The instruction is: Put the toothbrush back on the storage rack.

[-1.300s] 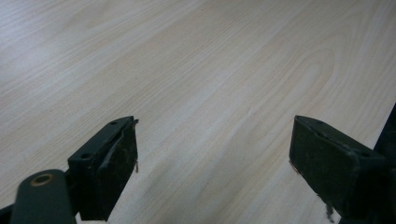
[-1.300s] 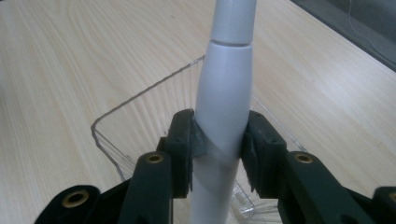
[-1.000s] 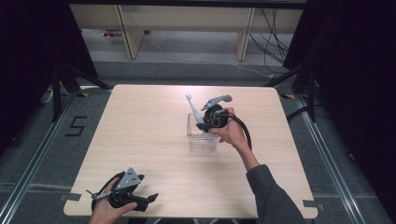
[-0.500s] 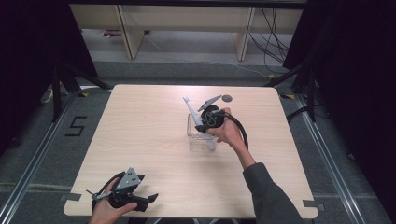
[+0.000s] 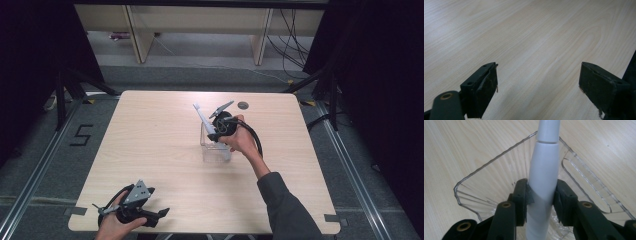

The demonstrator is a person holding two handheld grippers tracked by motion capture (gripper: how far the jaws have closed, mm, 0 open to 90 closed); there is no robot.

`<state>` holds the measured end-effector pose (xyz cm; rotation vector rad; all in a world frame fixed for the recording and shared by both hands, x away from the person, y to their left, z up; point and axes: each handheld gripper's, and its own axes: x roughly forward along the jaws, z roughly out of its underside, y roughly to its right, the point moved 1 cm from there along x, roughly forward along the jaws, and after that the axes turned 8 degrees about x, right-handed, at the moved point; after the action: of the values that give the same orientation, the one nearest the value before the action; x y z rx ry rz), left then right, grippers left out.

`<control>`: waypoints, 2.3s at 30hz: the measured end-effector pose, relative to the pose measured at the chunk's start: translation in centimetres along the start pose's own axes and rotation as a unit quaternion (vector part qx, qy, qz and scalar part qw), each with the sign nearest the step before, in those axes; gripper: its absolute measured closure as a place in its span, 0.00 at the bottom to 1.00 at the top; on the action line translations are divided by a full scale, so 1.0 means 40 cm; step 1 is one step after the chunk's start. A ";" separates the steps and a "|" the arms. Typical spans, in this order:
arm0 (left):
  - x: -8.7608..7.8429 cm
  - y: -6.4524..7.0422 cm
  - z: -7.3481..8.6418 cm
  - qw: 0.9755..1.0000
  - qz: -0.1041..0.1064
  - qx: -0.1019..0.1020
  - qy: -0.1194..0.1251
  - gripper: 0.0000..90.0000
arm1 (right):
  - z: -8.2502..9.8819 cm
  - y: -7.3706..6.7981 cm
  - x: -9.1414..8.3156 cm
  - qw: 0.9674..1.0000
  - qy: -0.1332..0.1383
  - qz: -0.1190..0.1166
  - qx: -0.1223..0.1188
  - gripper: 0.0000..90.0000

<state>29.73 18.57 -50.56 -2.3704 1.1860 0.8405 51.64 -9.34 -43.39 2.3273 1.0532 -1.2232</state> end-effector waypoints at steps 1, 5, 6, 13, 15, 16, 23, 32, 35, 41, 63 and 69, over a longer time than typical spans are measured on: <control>-0.001 0.000 0.000 1.000 -0.001 0.000 -0.002 0.16 | 0.000 -0.005 0.001 1.000 -0.013 0.004 0.018 0.73; 0.001 -0.002 0.001 1.000 -0.003 0.004 -0.005 0.16 | -0.004 -0.003 0.005 1.000 -0.005 0.003 -0.003 0.72; 0.001 -0.002 0.001 1.000 -0.003 0.004 -0.005 0.16 | -0.004 -0.003 0.005 1.000 -0.005 0.003 -0.003 0.72; 0.000 -0.001 0.001 1.000 -0.004 0.000 -0.004 0.16 | -0.005 -0.011 -0.011 1.000 0.005 0.007 0.002 0.70; 0.001 -0.004 0.002 1.000 -0.006 0.007 -0.007 0.16 | -0.004 -0.015 -0.021 1.000 0.005 0.011 0.003 0.70; 0.001 -0.001 0.002 1.000 -0.004 -0.001 -0.006 0.16 | -0.005 -0.011 -0.025 1.000 0.013 0.006 -0.010 0.69; 0.003 0.001 0.001 1.000 -0.001 -0.005 0.000 0.16 | 0.000 -0.015 -0.073 0.999 0.032 0.010 0.001 0.67; 0.005 -0.004 0.002 1.000 -0.004 0.001 -0.005 0.16 | 0.018 -0.016 -0.115 0.998 0.065 0.005 0.006 0.63; 0.006 0.002 0.001 1.000 0.000 -0.007 0.004 0.16 | 0.029 -0.010 -0.135 0.997 0.075 -0.001 0.002 0.61; 0.004 -0.004 0.002 1.000 -0.007 0.000 -0.003 0.16 | 0.047 -0.003 -0.159 0.995 0.102 0.003 0.019 0.56; 0.003 -0.003 0.002 1.000 -0.005 -0.004 -0.001 0.16 | 0.082 0.005 -0.220 0.990 0.133 0.004 0.040 0.47; 0.003 -0.001 0.002 1.000 -0.006 -0.009 0.004 0.16 | 0.095 0.005 -0.232 0.990 0.133 0.005 0.043 0.43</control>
<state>29.79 18.54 -50.71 -2.3942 1.1713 0.8433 46.18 -15.91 -38.15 2.6128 1.0873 -0.9910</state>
